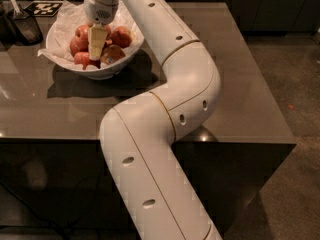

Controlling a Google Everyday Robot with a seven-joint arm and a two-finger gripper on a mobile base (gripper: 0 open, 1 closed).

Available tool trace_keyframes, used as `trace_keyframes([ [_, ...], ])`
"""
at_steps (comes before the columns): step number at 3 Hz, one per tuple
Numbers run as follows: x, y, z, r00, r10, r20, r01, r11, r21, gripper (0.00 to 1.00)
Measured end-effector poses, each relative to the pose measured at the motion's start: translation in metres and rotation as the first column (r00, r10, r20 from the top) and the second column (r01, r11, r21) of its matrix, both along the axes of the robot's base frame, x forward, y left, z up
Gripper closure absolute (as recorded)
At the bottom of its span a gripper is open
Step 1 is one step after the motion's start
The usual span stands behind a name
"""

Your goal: Pick apple from white bowl

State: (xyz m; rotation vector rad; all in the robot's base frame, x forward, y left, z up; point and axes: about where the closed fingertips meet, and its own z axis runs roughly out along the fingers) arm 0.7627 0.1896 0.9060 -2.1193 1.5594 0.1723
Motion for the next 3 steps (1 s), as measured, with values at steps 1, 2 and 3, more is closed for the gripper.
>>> trace_keyframes([
  [1, -0.0008, 0.0039, 0.0151, 0.9993, 0.004, 0.038, -0.003, 1.000, -0.007, 1.00],
  [2, -0.0042, 0.0114, 0.0149, 0.9989, 0.023, 0.040, -0.023, 1.000, -0.017, 1.00],
  [3, -0.0041, 0.0113, 0.0151, 0.9989, 0.023, 0.040, -0.023, 1.000, -0.016, 1.00],
])
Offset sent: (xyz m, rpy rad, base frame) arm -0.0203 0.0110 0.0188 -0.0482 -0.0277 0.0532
